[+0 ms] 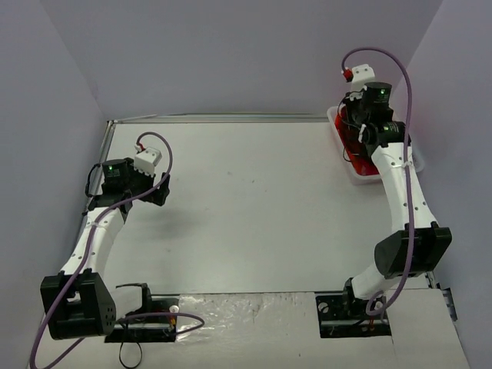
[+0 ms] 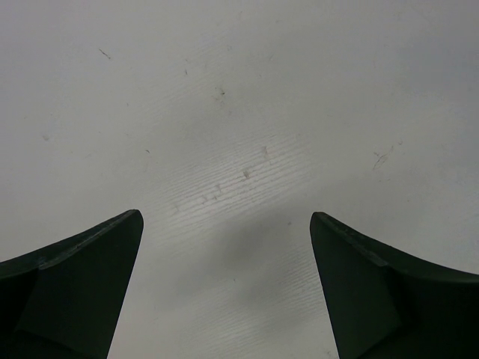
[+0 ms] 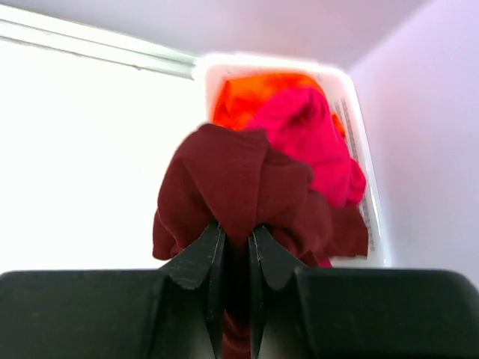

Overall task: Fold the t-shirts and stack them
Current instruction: Grab crumpled tshirt from bin with the right arm, then move the tshirt to the center of the board

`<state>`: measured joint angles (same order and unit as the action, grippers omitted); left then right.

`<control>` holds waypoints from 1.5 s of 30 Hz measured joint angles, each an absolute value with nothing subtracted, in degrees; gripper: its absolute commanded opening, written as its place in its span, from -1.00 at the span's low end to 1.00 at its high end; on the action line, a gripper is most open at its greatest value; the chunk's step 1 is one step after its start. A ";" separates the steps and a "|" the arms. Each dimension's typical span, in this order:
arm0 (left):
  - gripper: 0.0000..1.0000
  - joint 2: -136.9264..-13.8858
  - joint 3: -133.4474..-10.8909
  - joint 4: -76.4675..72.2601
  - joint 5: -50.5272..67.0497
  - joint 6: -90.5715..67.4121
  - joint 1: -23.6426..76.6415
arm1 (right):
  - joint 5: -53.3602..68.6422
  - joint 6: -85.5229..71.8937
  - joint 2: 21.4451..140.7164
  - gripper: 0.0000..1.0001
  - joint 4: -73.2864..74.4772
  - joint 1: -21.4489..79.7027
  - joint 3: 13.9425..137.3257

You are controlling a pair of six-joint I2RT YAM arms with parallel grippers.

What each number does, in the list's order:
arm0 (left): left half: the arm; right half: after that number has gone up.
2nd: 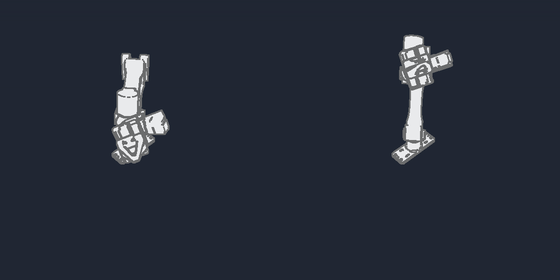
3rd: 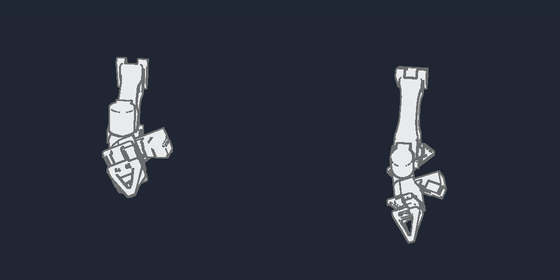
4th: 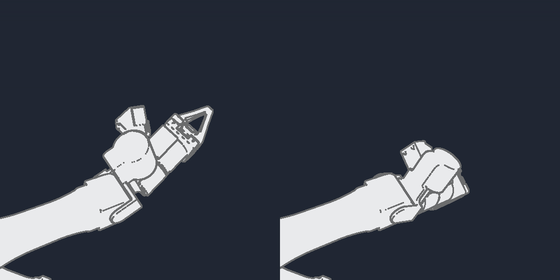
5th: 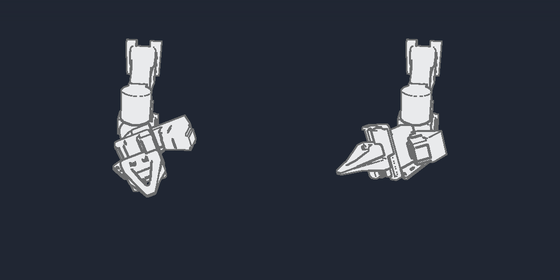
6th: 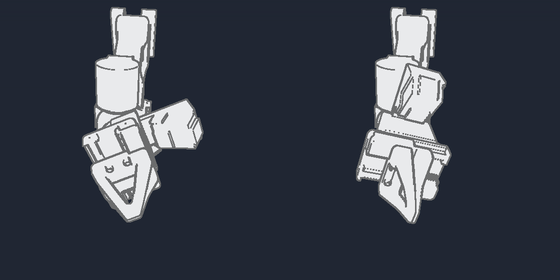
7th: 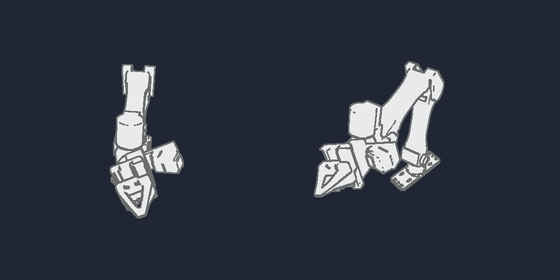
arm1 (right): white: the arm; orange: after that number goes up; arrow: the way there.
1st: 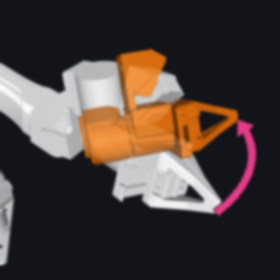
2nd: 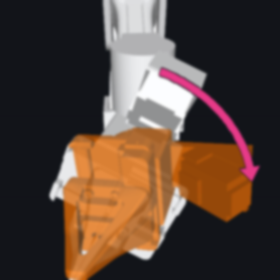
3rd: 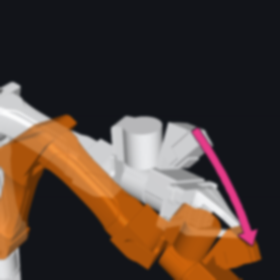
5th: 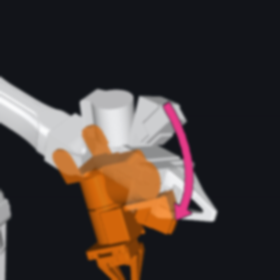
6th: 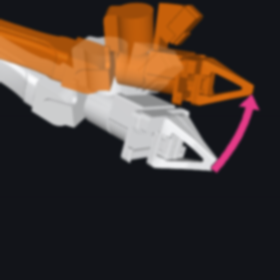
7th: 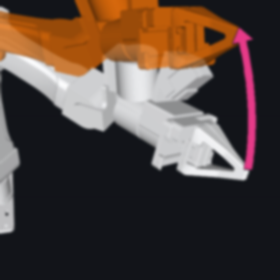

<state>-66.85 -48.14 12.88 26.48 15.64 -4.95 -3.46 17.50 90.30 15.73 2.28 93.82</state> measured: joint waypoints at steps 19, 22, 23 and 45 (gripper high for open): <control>0.89 -65.47 -48.07 12.53 25.02 15.68 -4.95 | 31.27 19.53 85.30 -1.00 41.56 12.36 120.90; 0.89 -65.80 -48.07 12.51 24.95 15.66 -4.95 | 34.72 20.82 82.59 -0.70 42.19 12.36 119.11; 0.89 -65.95 -48.07 12.53 24.93 15.68 -4.95 | 35.44 21.67 81.28 0.15 41.98 12.38 116.92; 0.89 -67.11 -48.07 12.56 25.78 16.56 -4.95 | 29.52 34.96 86.89 0.12 39.27 7.20 77.78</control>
